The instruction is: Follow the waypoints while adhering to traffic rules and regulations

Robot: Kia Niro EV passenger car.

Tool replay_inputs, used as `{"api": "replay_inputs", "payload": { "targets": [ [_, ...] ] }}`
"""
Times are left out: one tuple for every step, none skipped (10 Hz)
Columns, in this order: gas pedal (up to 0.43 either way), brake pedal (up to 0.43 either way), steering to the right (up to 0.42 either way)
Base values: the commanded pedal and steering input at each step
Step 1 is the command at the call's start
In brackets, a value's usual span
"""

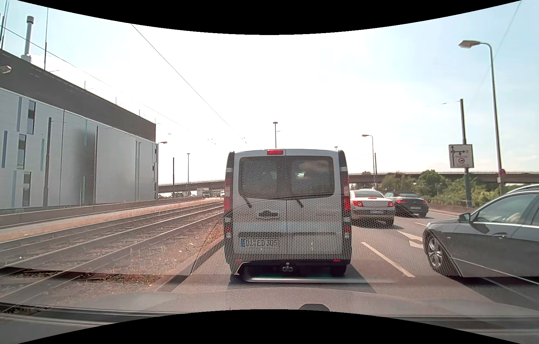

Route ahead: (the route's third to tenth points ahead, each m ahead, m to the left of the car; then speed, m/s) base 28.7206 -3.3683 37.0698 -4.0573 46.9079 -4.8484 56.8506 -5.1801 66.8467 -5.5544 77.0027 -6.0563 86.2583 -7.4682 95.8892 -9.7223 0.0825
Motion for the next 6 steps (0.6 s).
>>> {"api": "replay_inputs", "payload": {
  "targets": [
    [0.000,0.000,-0.017],
    [0.000,0.000,-0.017],
    [0.000,0.000,-0.017],
    [0.000,0.000,-0.017],
    [0.000,0.000,-0.017],
    [0.000,0.000,-0.017]
  ]
}}
